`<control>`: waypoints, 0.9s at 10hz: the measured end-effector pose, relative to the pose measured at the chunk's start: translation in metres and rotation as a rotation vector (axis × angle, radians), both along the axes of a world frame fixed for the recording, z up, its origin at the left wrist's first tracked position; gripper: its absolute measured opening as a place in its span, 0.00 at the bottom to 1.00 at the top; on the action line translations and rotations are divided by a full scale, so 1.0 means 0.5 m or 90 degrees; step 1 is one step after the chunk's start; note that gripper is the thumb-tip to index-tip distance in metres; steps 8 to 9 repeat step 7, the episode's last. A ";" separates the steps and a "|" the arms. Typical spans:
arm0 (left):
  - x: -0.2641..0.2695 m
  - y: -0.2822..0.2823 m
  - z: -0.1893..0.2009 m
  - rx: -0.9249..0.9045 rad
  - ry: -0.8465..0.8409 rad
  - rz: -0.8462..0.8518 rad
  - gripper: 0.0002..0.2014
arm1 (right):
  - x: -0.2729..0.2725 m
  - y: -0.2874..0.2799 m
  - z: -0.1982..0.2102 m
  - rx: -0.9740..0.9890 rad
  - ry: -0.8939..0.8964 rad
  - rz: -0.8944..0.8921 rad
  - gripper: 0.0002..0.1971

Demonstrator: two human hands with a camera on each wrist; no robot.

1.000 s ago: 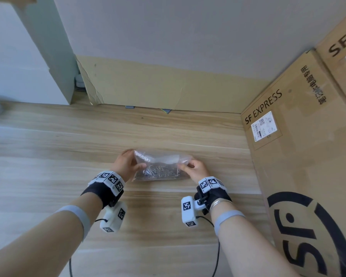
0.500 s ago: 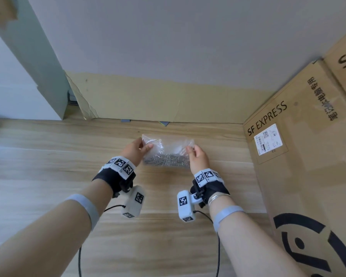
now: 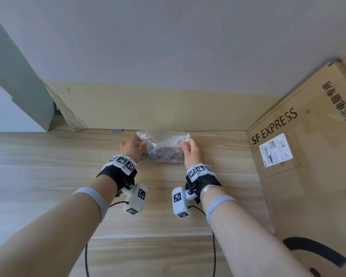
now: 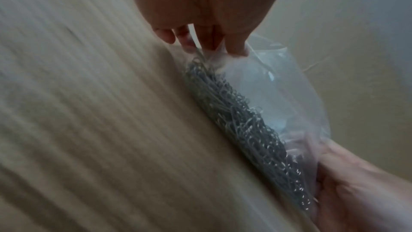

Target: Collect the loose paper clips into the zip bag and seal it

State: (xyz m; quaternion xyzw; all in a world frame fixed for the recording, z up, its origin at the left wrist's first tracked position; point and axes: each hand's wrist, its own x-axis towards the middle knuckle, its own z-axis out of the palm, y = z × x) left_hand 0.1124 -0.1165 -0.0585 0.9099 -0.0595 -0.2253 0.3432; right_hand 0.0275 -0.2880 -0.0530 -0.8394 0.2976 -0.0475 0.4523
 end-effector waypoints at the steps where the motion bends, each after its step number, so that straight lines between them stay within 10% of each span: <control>1: 0.006 0.002 -0.012 0.084 -0.033 0.011 0.20 | 0.007 -0.004 -0.020 0.004 0.049 0.012 0.14; 3: 0.010 -0.003 -0.014 0.113 -0.004 -0.007 0.22 | 0.008 -0.014 -0.010 -0.172 0.180 0.064 0.21; 9: -0.054 0.034 0.076 -0.056 0.035 0.096 0.21 | -0.068 0.020 0.074 0.032 0.052 -0.153 0.20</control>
